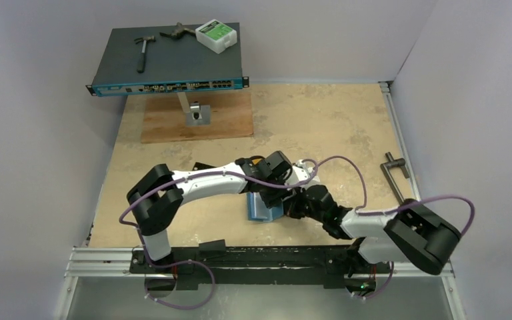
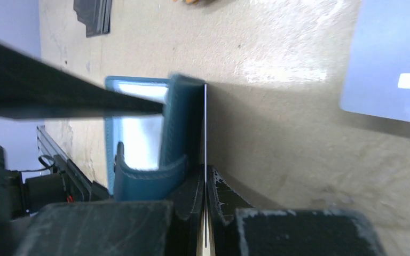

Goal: Put the credit cards into the card holder
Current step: Open the card holder at the center of the board.

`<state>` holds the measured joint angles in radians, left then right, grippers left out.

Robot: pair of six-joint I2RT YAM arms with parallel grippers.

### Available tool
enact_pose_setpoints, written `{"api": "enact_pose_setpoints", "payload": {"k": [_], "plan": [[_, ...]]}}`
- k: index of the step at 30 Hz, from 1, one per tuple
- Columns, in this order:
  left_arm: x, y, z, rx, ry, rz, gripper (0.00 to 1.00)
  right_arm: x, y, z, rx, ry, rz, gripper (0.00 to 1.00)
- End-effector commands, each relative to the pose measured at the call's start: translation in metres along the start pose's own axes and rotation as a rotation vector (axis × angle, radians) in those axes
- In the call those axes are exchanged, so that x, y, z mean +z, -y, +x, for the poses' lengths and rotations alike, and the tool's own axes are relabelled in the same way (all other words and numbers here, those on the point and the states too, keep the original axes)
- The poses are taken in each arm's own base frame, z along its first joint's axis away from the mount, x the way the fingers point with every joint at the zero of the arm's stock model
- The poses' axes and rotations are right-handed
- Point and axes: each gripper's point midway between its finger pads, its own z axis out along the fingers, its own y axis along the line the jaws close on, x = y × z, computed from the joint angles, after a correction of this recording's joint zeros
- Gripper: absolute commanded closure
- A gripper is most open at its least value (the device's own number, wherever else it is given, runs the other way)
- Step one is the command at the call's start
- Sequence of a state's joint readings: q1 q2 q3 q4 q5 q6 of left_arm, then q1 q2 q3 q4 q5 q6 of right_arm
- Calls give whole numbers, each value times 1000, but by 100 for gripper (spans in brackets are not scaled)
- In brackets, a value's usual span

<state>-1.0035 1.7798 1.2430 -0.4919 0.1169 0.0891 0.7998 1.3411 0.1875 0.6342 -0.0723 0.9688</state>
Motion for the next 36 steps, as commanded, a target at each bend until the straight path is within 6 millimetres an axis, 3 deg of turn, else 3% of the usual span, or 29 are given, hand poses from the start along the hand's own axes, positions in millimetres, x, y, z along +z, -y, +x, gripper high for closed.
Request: {"api": "enact_pose_setpoints", "payload": {"k": [1, 7, 13, 19, 23, 28, 32, 36], "plan": [[12, 20, -1, 173, 3, 1, 52, -15, 12, -20, 24, 130, 68, 100], [18, 26, 16, 246, -60, 1, 53, -37, 11, -33, 25, 179, 114, 100], [25, 23, 34, 257, -120, -2, 53, -79, 12, -58, 26, 298, 180, 100], [24, 22, 27, 267, -125, -2, 53, -101, 13, -75, 29, 378, 216, 100], [15, 15, 24, 235, -125, -7, 52, -101, 10, -83, -5, 375, 270, 100], [-3, -6, 22, -16, -110, 116, 50, -100, -7, -96, -51, 373, 268, 100], [-25, -19, 17, -171, -44, 211, 49, -92, -8, -91, -75, 330, 275, 100], [-32, -12, 27, -209, -41, 267, 48, -76, -2, -83, -96, 273, 299, 100]]}}
